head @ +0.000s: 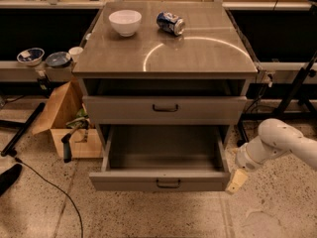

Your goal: Open middle drawer

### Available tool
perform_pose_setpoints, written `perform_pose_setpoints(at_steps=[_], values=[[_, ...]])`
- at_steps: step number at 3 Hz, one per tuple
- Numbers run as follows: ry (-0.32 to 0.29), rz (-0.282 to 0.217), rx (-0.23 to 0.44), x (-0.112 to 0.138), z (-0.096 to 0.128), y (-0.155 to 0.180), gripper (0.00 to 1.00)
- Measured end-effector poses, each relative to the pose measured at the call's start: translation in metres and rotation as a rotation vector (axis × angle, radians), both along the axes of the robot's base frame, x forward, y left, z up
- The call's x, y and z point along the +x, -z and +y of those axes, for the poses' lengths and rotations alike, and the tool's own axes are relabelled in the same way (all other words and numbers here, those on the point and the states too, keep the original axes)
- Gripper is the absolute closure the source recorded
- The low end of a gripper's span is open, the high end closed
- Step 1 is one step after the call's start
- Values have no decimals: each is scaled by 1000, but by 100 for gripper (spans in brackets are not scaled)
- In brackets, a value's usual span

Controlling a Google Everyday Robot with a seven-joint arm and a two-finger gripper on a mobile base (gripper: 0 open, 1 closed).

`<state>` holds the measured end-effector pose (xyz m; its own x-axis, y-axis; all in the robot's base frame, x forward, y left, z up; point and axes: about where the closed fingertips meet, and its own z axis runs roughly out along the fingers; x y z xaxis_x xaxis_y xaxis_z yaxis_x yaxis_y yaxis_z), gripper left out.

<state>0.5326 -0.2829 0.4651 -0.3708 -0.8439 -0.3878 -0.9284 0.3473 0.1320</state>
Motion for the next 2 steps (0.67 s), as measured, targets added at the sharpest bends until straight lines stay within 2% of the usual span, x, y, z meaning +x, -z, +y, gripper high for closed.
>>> perform_pose_setpoints(at_steps=[2], values=[[26,46,38,4,0,40,0]])
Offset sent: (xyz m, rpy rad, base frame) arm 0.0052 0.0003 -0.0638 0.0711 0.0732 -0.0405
